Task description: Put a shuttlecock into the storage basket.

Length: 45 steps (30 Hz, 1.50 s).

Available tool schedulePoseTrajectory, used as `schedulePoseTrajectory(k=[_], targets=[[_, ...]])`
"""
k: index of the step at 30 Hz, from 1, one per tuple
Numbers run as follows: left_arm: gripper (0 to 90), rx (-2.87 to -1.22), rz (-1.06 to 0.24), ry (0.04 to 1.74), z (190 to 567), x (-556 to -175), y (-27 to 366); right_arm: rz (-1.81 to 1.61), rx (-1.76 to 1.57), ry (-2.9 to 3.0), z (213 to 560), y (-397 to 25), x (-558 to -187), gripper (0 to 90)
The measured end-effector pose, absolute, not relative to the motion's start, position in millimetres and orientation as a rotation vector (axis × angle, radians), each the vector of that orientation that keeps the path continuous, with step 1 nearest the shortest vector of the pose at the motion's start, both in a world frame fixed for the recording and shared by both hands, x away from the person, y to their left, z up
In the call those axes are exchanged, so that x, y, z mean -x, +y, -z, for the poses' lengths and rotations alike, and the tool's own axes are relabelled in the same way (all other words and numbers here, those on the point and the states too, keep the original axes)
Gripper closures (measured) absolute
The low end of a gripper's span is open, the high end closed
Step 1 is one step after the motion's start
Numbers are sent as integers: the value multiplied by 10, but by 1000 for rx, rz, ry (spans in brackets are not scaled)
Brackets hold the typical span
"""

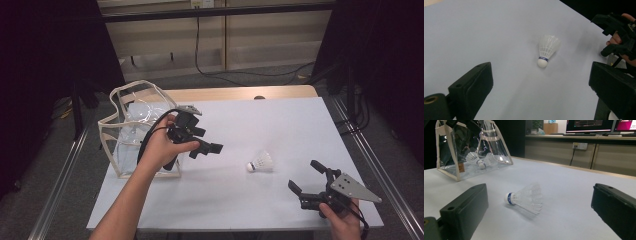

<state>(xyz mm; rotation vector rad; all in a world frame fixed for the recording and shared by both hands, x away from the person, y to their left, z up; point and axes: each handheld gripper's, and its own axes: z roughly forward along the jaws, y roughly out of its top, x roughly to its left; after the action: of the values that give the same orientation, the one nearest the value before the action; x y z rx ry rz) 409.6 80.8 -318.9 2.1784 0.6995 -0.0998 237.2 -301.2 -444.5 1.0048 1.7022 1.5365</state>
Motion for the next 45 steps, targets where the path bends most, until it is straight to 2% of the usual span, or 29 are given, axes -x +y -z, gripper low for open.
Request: schedulePoseTrajectory(k=[45], targets=[[33, -2154, 126, 690, 3650, -3985, 717, -1536, -998, 1704, 4442, -3013, -2370, 11]])
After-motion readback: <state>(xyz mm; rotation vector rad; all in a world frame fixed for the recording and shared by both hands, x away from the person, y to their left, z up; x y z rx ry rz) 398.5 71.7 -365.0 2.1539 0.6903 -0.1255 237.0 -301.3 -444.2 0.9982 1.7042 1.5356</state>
